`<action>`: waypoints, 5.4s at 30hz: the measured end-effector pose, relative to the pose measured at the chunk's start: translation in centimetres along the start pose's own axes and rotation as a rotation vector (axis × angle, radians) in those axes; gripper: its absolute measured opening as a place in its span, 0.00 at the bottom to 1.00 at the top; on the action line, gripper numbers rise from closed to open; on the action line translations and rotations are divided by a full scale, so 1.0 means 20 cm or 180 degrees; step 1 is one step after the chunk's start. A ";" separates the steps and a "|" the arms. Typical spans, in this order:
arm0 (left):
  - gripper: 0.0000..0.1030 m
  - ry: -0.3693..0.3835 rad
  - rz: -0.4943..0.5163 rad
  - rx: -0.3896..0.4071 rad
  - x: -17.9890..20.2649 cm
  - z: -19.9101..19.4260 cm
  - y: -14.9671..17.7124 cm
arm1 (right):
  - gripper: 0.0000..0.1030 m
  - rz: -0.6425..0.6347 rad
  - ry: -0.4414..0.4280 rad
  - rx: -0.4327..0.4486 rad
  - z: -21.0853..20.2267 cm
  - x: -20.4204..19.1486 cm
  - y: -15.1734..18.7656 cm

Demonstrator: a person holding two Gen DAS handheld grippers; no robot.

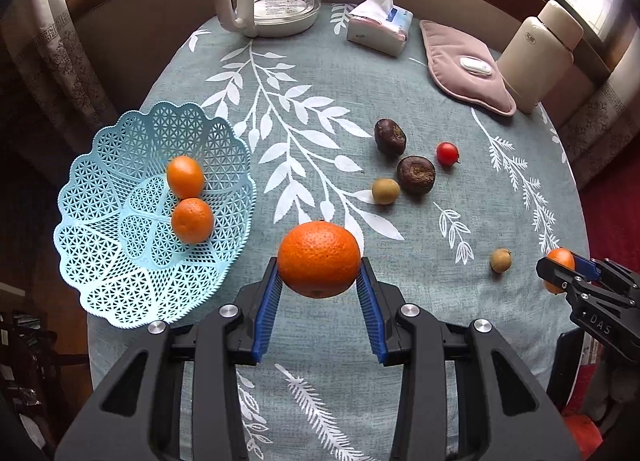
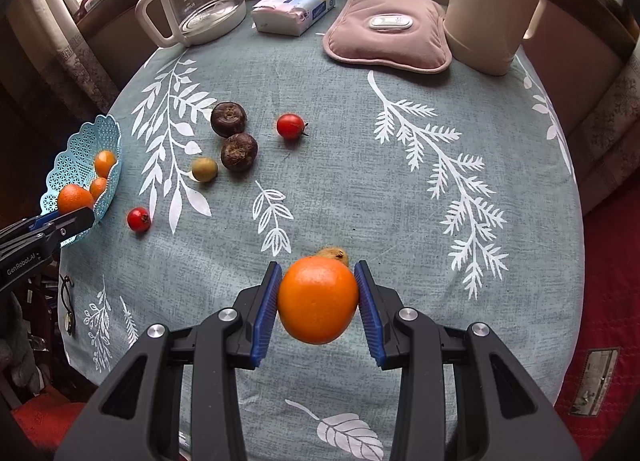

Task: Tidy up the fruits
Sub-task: 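Carry both held oranges over to the light-blue basket, then open the left gripper to drop its orange into the basket, then move the right gripper over the basket and release its orange, then withdraw both tools from the basket toward the remaining fruits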

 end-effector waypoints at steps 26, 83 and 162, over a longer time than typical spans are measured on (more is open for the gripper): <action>0.38 -0.0211 -0.0535 0.0030 -0.61 0.01 -0.03 | 0.37 -0.0135 -0.0018 -0.0033 0.07 -0.33 -0.11; 0.64 -0.0309 -0.0784 0.0063 -1.14 -0.04 0.01 | 0.37 -0.0965 -0.0385 0.0156 0.16 -1.37 -0.50; 0.87 -0.0052 -0.0116 0.0059 -0.44 -0.11 -0.08 | 0.66 -0.0101 -0.0125 0.0143 0.03 -0.64 -0.30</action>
Point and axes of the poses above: each gripper's, at about its wrist camera, not at the fingertips, and z roughly the way its jaws point, x to its right, y to its underside, the point moved 2 cm from there along z, roughly the way its jaws point, and after that the axes turned 5 degrees about -x, right-handed, at the moved point
